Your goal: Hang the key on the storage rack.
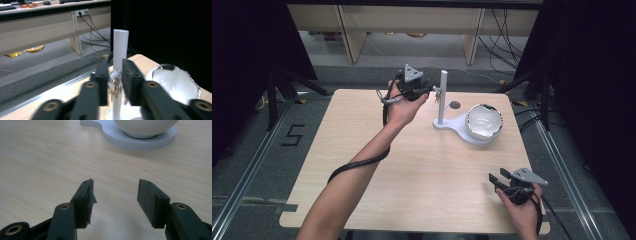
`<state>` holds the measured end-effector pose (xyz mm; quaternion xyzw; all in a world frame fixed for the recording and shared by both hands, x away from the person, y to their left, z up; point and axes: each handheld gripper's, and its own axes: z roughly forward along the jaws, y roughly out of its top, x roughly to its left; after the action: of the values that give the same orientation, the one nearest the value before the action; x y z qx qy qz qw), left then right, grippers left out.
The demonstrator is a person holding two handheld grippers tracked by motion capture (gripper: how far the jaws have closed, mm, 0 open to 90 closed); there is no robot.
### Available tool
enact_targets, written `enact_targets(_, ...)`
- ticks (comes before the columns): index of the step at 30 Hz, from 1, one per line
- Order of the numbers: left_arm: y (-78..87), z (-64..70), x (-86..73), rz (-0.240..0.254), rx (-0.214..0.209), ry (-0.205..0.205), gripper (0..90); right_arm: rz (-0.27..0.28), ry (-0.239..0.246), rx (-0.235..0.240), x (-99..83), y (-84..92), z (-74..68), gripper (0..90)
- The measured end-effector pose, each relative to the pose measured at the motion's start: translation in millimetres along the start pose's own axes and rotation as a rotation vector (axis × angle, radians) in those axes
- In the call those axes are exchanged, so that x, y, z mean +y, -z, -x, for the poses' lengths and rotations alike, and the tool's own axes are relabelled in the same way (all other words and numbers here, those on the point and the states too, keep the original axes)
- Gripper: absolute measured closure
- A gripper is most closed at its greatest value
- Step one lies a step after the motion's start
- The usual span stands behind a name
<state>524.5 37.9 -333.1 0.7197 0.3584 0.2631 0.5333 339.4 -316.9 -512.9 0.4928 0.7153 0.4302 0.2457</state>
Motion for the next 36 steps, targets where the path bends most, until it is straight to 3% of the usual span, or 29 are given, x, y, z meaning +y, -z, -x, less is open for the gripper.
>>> enact_targets(1,4.1,-1.0,-1.4,-0.001,0.002,-0.003,61.6,-0.008,-0.013,-0.002,0.0,0.4,-0.8,47.8)
enact_targets(2,11.4,-3.6,-3.8,-0.008,-0.001,-0.018,54.6,0.005,0.000,-0.002,0.0,0.2,0.5,47.8)
enact_targets(4,16.5,-4.8,-5.6,-0.006,-0.005,-0.014,52.4,0.010,0.012,-0.002,0.0,-0.1,1.5,47.8)
enact_targets(5,24.7,-6.8,-8.3,-0.011,-0.011,-0.018,47.9,0.003,-0.007,-0.003,-0.1,0.3,-0.4,47.8)
enact_targets(11,46.9,-12.3,-15.0,0.008,-0.006,-0.019,40.4,0.006,0.012,-0.006,0.0,-0.3,0.8,47.9)
enact_targets(15,56.9,-14.9,-18.4,0.018,0.000,-0.018,38.8,-0.004,0.000,-0.006,-0.2,0.3,-0.5,47.9)
enact_targets(17,64.9,-17.3,-22.5,0.020,0.004,-0.024,38.6,-0.001,0.031,-0.005,0.2,-0.8,2.2,47.8)
enact_targets(36,106.9,-20.7,-49.9,0.046,-0.001,-0.054,36.5,0.012,0.027,-0.005,0.3,-0.2,1.2,47.9)
